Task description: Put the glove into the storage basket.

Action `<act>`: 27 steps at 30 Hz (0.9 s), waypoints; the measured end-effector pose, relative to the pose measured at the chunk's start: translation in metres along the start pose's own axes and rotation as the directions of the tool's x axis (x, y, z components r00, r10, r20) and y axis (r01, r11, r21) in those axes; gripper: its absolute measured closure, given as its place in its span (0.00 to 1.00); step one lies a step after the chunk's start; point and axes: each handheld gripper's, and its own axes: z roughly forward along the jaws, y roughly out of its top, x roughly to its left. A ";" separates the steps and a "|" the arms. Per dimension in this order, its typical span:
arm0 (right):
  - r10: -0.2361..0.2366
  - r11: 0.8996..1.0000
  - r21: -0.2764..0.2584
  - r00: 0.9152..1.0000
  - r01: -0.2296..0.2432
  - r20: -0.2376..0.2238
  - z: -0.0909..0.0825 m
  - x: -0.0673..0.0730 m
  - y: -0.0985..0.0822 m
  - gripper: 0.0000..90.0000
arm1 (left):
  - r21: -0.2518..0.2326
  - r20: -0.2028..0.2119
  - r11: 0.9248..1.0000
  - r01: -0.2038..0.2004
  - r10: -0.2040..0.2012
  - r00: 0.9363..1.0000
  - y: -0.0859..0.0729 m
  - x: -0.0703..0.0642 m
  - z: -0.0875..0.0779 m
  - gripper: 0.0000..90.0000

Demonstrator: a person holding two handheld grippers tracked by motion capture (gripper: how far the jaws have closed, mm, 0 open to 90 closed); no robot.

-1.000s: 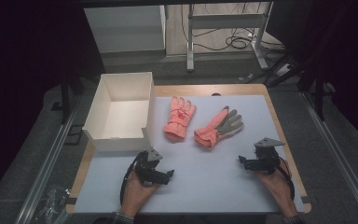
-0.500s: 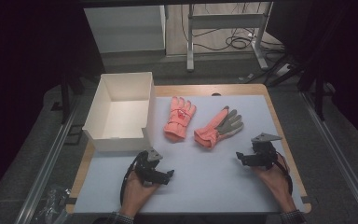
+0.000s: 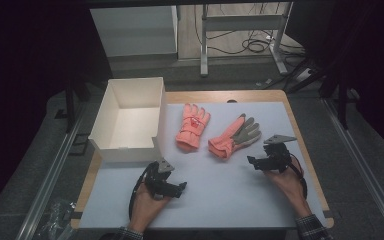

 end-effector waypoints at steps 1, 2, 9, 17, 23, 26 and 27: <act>0.001 1.000 -0.001 1.000 -0.001 -0.007 0.001 0.000 0.002 0.23 | 0.000 0.000 1.000 0.000 0.000 1.000 0.000 0.000 0.000 0.04; 0.003 1.000 -0.001 1.000 -0.003 -0.013 0.001 -0.001 0.005 0.24 | 0.000 0.000 1.000 0.000 0.000 1.000 0.000 0.000 0.000 0.04; 0.026 0.999 -0.020 0.999 -0.026 -0.028 0.008 -0.006 0.020 0.35 | 0.000 -0.001 1.000 0.000 0.000 1.000 0.000 0.000 0.000 0.04; 0.032 0.999 -0.034 0.999 -0.033 -0.039 0.015 -0.008 0.039 0.43 | 0.000 -0.001 1.000 -0.001 0.001 1.000 0.000 0.000 0.000 0.04; 0.045 0.999 -0.026 0.999 -0.046 -0.030 0.028 -0.014 0.055 0.46 | 0.000 -0.001 1.000 -0.001 0.001 1.000 0.000 0.000 0.000 0.04; 0.061 0.998 -0.028 0.998 -0.062 -0.034 0.034 -0.016 0.061 0.46 | 0.000 -0.001 1.000 -0.001 0.001 1.000 0.000 0.000 0.000 0.04; 0.068 0.997 -0.030 0.997 -0.069 -0.034 0.038 -0.016 0.065 0.47 | 0.000 -0.001 1.000 -0.001 0.001 1.000 0.000 0.000 0.000 0.04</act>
